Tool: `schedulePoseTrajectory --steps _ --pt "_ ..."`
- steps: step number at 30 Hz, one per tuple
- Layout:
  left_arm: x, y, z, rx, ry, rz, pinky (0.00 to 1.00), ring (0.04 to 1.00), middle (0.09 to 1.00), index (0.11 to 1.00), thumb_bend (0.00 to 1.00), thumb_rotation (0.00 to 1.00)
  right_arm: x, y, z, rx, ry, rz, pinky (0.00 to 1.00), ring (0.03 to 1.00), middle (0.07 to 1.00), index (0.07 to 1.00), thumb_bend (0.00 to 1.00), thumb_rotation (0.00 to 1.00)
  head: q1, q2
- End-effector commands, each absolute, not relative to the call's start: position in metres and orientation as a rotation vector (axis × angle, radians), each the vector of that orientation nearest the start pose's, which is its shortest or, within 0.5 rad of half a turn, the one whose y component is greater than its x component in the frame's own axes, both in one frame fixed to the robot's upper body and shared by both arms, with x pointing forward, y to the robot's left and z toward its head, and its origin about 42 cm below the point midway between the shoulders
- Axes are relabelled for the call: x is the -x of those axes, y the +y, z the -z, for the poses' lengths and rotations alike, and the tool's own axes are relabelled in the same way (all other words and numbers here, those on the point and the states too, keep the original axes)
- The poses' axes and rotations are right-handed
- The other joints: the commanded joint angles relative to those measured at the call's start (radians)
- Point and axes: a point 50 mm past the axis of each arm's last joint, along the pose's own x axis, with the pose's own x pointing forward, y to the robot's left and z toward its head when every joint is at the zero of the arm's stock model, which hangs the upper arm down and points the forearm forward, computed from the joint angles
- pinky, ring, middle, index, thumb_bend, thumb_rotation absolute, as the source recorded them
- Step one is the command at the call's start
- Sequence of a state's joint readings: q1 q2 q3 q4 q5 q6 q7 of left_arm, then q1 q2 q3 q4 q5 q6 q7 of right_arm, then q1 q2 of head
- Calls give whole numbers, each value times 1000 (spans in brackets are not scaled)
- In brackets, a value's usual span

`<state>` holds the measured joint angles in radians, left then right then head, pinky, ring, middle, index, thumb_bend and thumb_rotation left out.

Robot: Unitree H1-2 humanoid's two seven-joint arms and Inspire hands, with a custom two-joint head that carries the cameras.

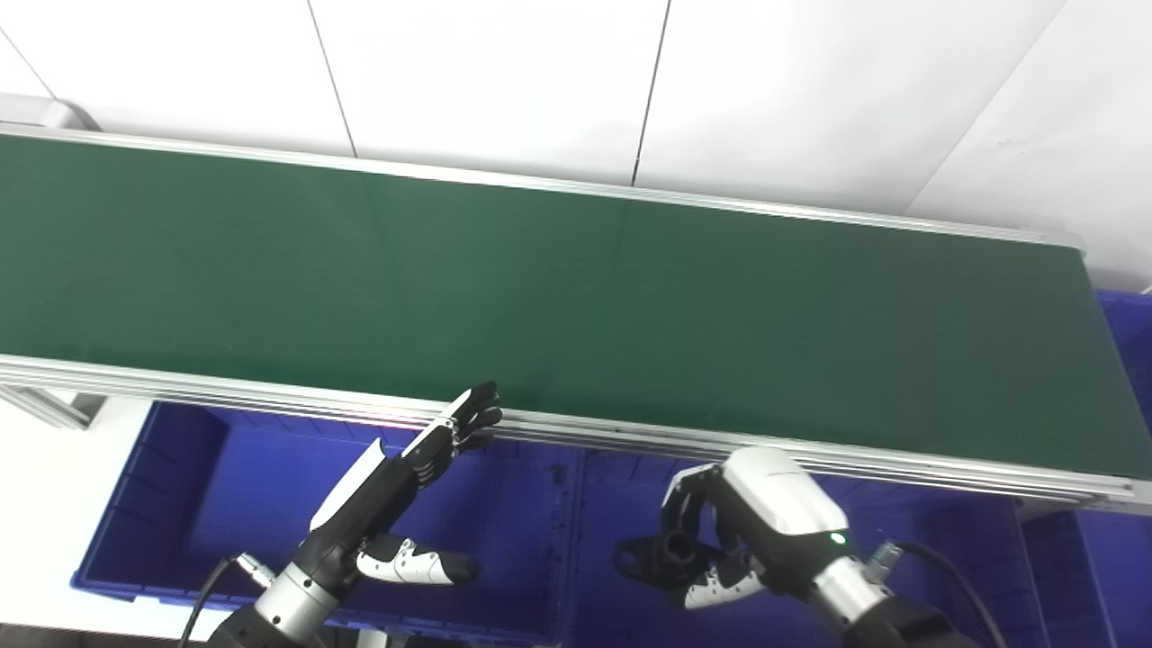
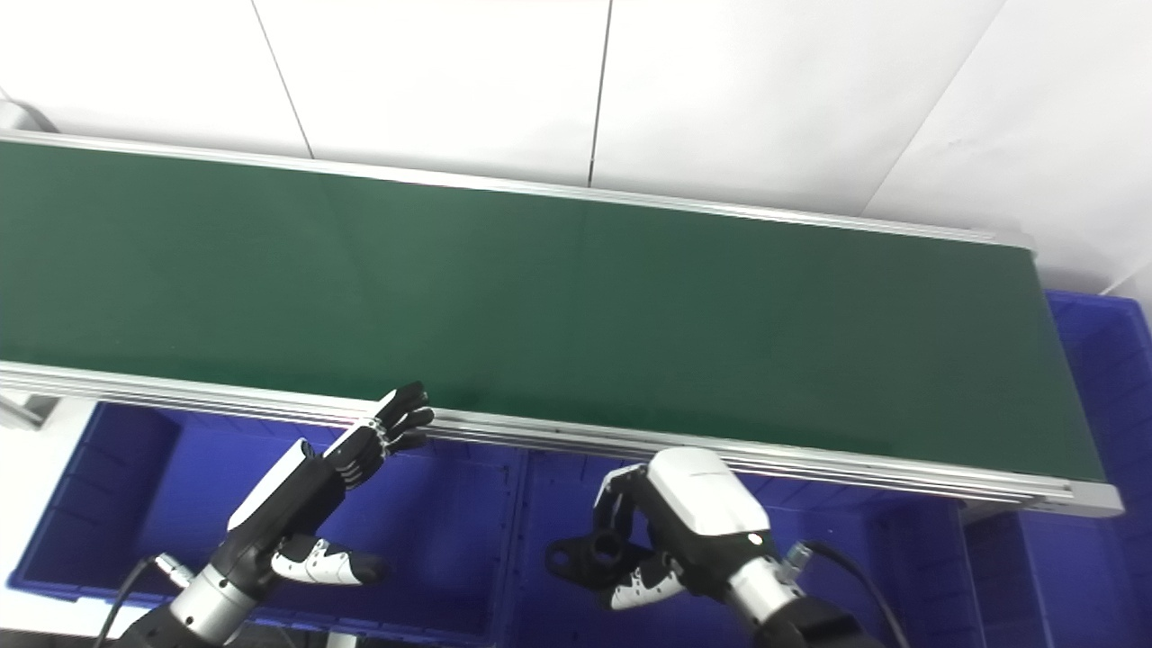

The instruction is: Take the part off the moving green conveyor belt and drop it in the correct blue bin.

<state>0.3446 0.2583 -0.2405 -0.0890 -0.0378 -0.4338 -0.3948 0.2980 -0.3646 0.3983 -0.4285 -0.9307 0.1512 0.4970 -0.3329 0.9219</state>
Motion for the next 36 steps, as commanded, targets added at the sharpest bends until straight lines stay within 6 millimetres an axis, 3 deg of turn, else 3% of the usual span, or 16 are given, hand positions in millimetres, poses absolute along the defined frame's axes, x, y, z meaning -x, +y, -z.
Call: schedulePoseTrajectory --steps 1,6,8,9,11,13,17,19,22,26,29,31,36 --pt "-147 221 -79 -143 -189 611 887 940 977 979 855 578 -163 -208 -109 1212 176 -733 174 257 472 491 526 0 2 -1" --pt "-147 221 -80 -149 -192 610 880 938 975 979 855 581 -171 -202 -101 1300 248 -805 261 351 480 493 524 2 -2 4" --pt "-147 221 -80 -148 -193 607 885 940 977 979 860 578 -173 -198 -98 1340 274 -830 362 461 489 494 521 8 -3 5" --pt "-147 221 -80 -147 -193 605 882 938 976 979 856 579 -174 -197 -96 1354 276 -840 412 518 570 616 555 153 -5 5" --pt "-147 221 -80 -143 -190 604 890 940 975 978 859 577 -174 -194 -94 1378 277 -851 499 609 675 735 588 354 -8 3" --pt "-147 222 -80 -146 -187 606 895 944 978 980 865 587 -173 -193 -94 1394 284 -849 417 510 606 816 611 521 -11 3" --pt "-146 222 -80 -146 -190 606 885 943 978 979 862 584 -168 -191 -102 1377 265 -812 317 391 511 853 628 631 -9 2" --pt "-146 222 -81 -143 -190 606 884 941 977 977 859 580 -164 -191 -108 1358 253 -792 387 481 598 859 649 689 -6 3" --pt "-145 223 -81 -146 -190 612 893 947 983 984 854 585 -154 -191 -120 1287 228 -737 590 689 790 854 683 705 1 -1" --pt "-143 223 -81 -146 -185 611 894 948 983 985 849 585 -133 -191 -139 1163 170 -632 590 706 796 840 695 667 19 -5" --pt "-142 222 -80 -153 -187 603 892 944 980 982 846 584 -113 -191 -151 986 140 -516 666 762 805 841 703 571 38 -12" --pt "-141 221 -80 -152 -188 601 881 940 981 984 835 585 -98 -190 -156 842 121 -433 652 755 813 855 697 524 55 -15" --pt "-139 219 -78 -139 -182 598 884 942 982 984 835 576 -73 -186 -152 616 84 -329 675 778 841 883 682 549 101 -22"
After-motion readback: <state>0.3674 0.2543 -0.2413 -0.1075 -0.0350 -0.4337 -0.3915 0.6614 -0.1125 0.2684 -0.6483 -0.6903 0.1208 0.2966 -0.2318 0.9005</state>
